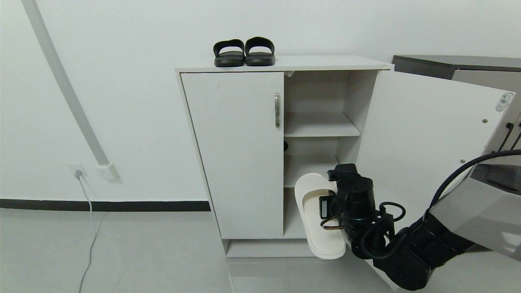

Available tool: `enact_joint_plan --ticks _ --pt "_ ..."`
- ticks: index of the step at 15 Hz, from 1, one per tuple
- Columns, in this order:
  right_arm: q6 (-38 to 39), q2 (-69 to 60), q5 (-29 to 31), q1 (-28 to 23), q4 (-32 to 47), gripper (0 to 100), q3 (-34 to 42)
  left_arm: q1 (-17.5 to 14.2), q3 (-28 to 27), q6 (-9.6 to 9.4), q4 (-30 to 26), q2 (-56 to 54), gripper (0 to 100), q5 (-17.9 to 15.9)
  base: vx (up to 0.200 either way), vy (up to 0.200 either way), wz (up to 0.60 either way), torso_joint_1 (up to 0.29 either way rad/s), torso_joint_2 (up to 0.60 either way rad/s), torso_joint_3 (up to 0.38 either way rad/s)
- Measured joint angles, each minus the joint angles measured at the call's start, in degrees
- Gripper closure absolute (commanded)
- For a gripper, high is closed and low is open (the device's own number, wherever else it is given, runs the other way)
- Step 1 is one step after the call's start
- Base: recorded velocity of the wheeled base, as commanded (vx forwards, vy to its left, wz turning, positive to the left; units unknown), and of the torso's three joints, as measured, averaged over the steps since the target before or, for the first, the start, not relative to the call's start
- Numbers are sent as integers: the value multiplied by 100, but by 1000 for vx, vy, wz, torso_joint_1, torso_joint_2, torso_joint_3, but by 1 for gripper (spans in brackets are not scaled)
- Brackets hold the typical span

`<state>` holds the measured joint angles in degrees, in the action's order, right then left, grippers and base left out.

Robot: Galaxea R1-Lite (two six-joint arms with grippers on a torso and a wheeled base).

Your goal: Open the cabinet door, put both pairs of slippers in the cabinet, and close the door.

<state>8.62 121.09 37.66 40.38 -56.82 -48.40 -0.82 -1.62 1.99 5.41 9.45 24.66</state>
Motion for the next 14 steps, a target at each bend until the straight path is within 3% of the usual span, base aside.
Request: enact_joint_plan --ticks 2,4,9,10,14 --pt "5 7 -5 26 -7 100 16 9 105 -49 -301 -474 100 -226 0 0 0 0 0 0" --pt "7 24 -5 52 -9 100 28 51 140 -228 -315 -750 100 -1208 0 0 0 0 0 0" --pt "-6 66 -2 77 -20 100 11 79 149 -343 -571 -937 100 -2327 0 0 0 0 0 0" --pt "-9 68 -7 88 -20 100 -6 79 151 -344 -563 -945 100 -2473 0 0 0 0 0 0" --pt "-44 243 -11 155 110 100 -610 79 155 -322 -560 -958 100 -2493 0 0 0 0 0 0"
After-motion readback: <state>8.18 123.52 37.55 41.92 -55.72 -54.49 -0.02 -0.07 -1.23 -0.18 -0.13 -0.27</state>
